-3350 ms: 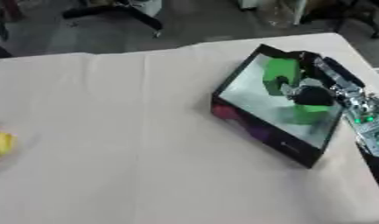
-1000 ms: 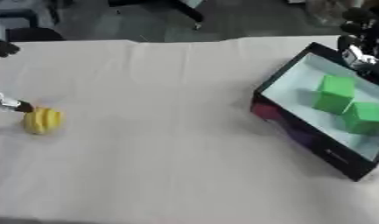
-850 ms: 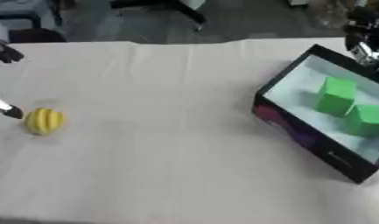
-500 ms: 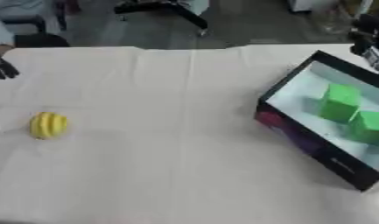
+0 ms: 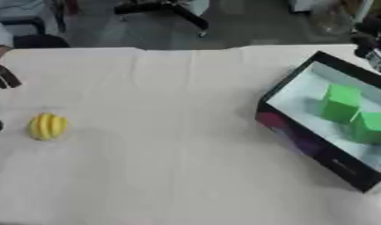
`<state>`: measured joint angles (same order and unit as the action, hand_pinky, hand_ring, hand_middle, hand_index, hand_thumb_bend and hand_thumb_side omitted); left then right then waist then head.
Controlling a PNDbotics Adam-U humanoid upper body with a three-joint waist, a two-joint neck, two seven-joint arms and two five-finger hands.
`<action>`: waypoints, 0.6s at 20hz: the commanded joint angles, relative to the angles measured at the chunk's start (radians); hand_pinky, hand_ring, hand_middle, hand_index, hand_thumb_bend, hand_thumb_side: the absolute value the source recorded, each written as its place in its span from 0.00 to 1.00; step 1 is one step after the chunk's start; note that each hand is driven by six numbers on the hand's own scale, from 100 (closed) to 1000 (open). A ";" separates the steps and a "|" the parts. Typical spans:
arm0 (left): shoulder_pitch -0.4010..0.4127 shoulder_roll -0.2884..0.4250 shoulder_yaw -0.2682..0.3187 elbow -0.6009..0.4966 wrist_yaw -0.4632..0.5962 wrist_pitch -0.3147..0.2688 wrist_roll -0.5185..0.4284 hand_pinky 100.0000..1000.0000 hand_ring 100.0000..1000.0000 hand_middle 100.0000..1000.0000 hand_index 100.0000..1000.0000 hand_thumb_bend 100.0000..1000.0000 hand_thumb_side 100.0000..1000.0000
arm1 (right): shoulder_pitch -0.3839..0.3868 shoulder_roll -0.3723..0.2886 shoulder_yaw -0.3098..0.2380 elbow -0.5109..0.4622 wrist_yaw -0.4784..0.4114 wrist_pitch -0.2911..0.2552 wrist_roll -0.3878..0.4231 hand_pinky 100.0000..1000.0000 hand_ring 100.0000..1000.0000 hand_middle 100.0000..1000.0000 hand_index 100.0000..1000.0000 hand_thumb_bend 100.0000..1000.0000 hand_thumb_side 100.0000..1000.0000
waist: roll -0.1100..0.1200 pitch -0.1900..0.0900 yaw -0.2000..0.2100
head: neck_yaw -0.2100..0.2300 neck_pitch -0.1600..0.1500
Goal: Pick up the objects with one hand, pass them to the other hand, and then place them into the box on the other side of the table.
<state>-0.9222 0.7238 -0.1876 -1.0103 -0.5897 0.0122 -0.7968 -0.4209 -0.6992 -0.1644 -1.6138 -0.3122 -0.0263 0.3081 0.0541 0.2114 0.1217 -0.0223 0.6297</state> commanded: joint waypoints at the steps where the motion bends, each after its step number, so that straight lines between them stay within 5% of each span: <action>1: -0.029 0.002 0.011 0.023 -0.028 0.009 0.021 0.81 0.79 0.74 0.81 0.80 0.09 | -0.009 -0.021 -0.010 -0.008 0.007 0.005 -0.002 1.00 1.00 1.00 1.00 0.00 0.42 | -0.001 -0.038 -0.002 | -0.005 -0.007; 8: -0.058 -0.035 -0.020 0.081 -0.133 0.018 0.050 0.81 0.80 0.75 0.81 0.88 0.04 | -0.012 -0.003 0.000 -0.008 0.025 0.016 0.011 1.00 1.00 1.00 1.00 0.00 0.41 | -0.001 -0.036 -0.006 | -0.003 0.002; 12: -0.063 -0.060 -0.006 0.132 -0.204 -0.003 0.047 0.82 0.81 0.76 0.80 0.83 0.00 | -0.010 0.004 0.000 -0.008 0.034 0.019 0.013 1.00 1.00 1.00 1.00 0.00 0.41 | -0.002 -0.034 -0.008 | 0.000 0.001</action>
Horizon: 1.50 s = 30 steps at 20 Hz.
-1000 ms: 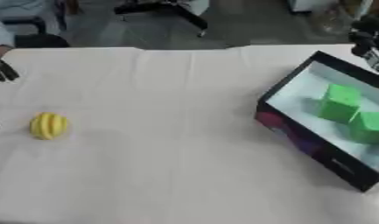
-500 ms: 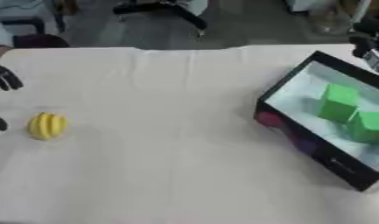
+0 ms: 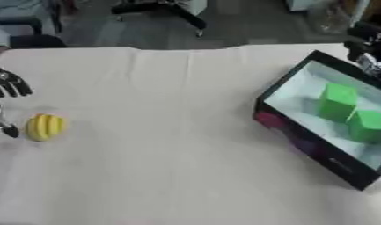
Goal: Pick up the objects with one hand, pass them to the other hand, and then place them into the box on the other side of the table.
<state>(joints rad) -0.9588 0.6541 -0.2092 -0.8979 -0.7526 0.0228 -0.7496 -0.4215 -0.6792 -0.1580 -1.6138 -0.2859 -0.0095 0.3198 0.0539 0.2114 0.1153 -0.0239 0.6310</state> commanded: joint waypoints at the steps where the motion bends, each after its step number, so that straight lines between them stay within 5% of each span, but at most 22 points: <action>1: -0.028 0.005 0.025 0.033 -0.058 -0.021 -0.002 0.82 0.82 0.76 0.80 0.81 0.00 | -0.009 -0.014 -0.007 -0.008 0.009 0.003 0.002 1.00 1.00 1.00 1.00 0.00 0.41 | -0.002 -0.034 -0.002 | 0.002 -0.002; 22: -0.018 -0.078 0.105 0.198 -0.147 -0.008 0.118 0.81 0.80 0.75 0.77 0.54 0.00 | -0.011 0.005 -0.010 -0.006 0.017 0.008 0.006 1.00 1.00 1.00 1.00 0.00 0.40 | -0.017 -0.022 -0.012 | 0.007 -0.025; 30: -0.022 -0.088 0.101 0.207 -0.165 -0.029 0.125 0.80 0.77 0.71 0.66 0.24 0.00 | -0.009 0.006 -0.011 -0.003 0.023 0.013 0.013 1.00 1.00 1.00 1.00 0.00 0.40 | -0.016 -0.022 -0.012 | 0.011 -0.019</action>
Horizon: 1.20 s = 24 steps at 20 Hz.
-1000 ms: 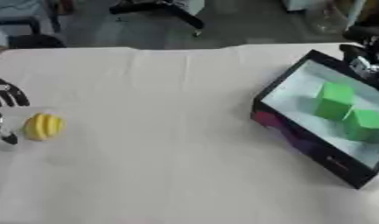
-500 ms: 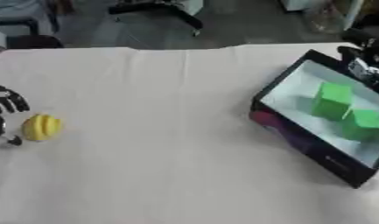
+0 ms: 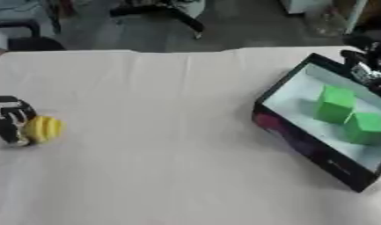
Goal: Pick up the objects with one hand, pass them to the other hand, and then place them into the box on the other side of the table.
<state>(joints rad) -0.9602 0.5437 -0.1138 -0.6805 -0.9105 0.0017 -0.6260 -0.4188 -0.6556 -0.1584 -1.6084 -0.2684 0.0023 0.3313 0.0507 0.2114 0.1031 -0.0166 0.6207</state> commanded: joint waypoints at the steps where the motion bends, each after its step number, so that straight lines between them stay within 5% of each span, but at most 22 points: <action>1: -0.022 0.025 0.005 -0.014 -0.007 -0.010 0.000 0.80 0.76 0.70 0.64 0.23 0.00 | -0.011 -0.018 -0.011 -0.008 0.006 0.002 0.001 1.00 1.00 1.00 1.00 0.00 0.40 | -0.013 -0.022 0.000 | 0.004 -0.007; 17: 0.018 0.046 0.010 -0.377 0.158 0.057 0.186 0.75 0.65 0.57 0.58 0.05 0.00 | -0.073 -0.020 0.018 -0.093 -0.036 -0.007 0.023 1.00 1.00 1.00 1.00 0.00 0.40 | -0.014 -0.036 0.015 | -0.017 0.009; 24: 0.067 0.020 -0.019 -0.524 0.242 0.117 0.246 0.75 0.64 0.56 0.58 0.01 0.00 | -0.164 0.011 0.073 -0.138 -0.015 0.025 0.094 1.00 1.00 1.00 1.00 0.00 0.38 | -0.020 -0.043 0.019 | -0.034 0.060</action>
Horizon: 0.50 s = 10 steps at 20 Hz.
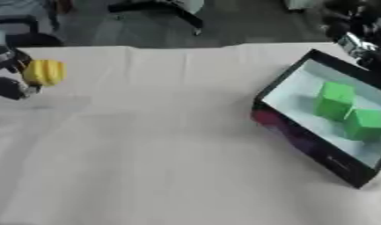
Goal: Pick up the objects with one hand, pass them to the other hand, and then place them into the box on the other side of the table.
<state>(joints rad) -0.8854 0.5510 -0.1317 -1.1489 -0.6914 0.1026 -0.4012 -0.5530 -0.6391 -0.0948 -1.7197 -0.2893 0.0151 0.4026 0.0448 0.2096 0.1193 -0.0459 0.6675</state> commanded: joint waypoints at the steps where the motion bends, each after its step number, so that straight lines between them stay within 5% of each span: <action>1: -0.002 0.005 -0.003 -0.073 0.028 0.021 0.031 0.75 0.64 0.56 0.58 0.01 0.00 | -0.044 0.002 0.018 -0.027 0.009 0.021 0.032 1.00 1.00 1.00 1.00 0.00 0.38 | -0.016 -0.043 0.004 | -0.006 0.016; 10: 0.071 -0.095 -0.006 -0.226 0.006 0.055 0.164 0.72 0.57 0.52 0.60 0.00 0.00 | -0.162 0.091 0.119 0.013 0.107 0.031 0.115 1.00 1.00 1.00 1.00 0.00 0.31 | -0.024 -0.052 0.013 | -0.014 0.017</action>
<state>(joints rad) -0.8008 0.4518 -0.1473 -1.3397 -0.6781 0.1542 -0.2576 -0.6953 -0.5430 0.0169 -1.7056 -0.2005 0.0498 0.5062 0.0342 0.2017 0.1315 -0.0569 0.6843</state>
